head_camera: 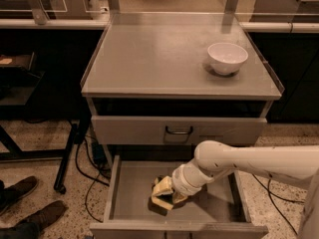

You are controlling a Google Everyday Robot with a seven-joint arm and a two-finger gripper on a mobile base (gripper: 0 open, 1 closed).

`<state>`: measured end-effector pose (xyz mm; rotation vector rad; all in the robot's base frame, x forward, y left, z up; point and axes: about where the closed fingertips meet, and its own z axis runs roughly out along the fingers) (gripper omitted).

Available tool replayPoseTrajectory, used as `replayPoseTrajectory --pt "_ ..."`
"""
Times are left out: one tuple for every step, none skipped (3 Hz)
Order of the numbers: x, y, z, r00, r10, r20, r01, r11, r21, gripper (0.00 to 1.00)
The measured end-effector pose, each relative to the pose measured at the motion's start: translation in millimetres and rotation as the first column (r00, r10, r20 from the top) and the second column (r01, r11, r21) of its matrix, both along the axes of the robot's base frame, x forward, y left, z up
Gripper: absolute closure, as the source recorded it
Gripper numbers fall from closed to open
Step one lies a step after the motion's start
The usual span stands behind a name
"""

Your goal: Place sponge into middle drawer

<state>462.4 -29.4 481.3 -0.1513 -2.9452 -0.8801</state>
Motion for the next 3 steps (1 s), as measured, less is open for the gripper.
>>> replayPoseTrajectory --pt "11 -6 -6 0.9981 -0.060 0.007 0.060 0.998 0.024 1.00" --pt "32 -6 -10 0.9915 -0.125 0.038 0.123 0.991 0.046 1.00" --pt "34 -2 -19 0.9893 -0.140 0.039 0.139 0.989 0.041 1.00"
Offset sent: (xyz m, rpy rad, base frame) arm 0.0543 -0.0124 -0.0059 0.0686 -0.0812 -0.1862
